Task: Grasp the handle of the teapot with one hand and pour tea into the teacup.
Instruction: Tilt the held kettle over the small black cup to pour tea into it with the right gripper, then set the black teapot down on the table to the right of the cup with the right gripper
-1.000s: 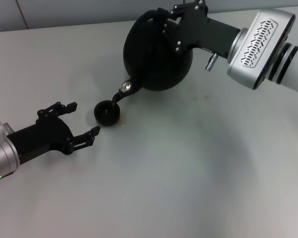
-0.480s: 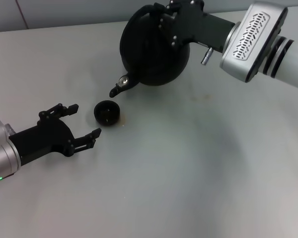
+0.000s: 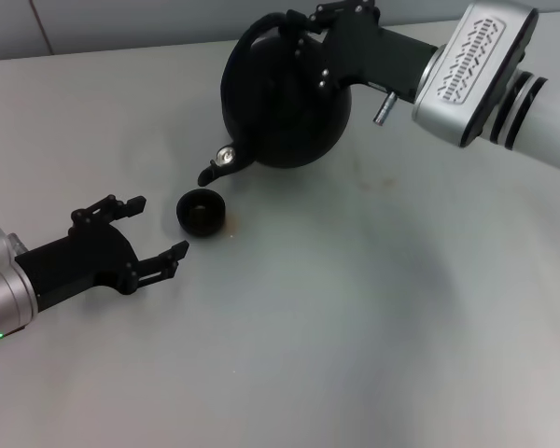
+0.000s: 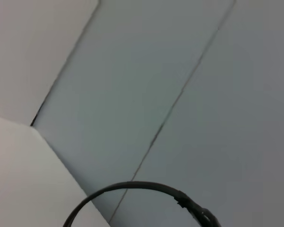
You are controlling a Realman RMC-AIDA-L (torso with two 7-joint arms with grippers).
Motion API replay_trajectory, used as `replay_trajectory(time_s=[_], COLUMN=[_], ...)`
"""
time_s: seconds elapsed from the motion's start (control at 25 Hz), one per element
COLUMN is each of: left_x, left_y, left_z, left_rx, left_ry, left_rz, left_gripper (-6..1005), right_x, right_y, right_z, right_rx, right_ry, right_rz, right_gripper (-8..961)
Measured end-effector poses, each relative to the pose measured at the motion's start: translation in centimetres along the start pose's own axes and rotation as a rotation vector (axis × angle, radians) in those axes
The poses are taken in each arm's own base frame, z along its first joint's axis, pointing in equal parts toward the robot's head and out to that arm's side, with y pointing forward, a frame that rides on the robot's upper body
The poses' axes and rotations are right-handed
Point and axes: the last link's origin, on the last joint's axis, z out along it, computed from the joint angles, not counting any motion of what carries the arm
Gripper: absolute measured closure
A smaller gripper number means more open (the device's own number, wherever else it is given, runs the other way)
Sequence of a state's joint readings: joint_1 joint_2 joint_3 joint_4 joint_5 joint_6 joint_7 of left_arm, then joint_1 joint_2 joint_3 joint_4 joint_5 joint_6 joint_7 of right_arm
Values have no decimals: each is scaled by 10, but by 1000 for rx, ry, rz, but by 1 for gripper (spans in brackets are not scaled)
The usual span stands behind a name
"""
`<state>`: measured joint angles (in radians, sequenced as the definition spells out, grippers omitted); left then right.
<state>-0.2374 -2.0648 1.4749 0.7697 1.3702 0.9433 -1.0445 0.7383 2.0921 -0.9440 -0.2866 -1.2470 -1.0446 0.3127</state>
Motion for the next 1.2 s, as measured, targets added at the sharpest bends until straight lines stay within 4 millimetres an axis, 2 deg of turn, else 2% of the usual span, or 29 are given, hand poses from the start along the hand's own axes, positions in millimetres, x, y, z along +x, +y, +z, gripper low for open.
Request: replay_trajectory(time_s=[0.28,0.52,0.6,0.8,1.2], left_x=[-1,-2,-2,-2,-3], left_y=[0,0,1,3,3], left_z=[-3,-3,-4,-5,-7], left_rx=[5,4,2,-4,-3], left_ry=[1,1,2,6,8], left_rz=[-4,-8,-9,-11,-11], left_gripper=[152,152,152,152,152], right_x=[5,20,29,42,56], right_y=[-13,-21,-22,-16,-5], right_z=[-12,-37,-52,-67,-76], right_rx=[81,222,288,340,374], right_ry=[-10,-19,-15,9,51], right_rz=[224,386,459,528,598], right_gripper=[868,868,868,869,869])
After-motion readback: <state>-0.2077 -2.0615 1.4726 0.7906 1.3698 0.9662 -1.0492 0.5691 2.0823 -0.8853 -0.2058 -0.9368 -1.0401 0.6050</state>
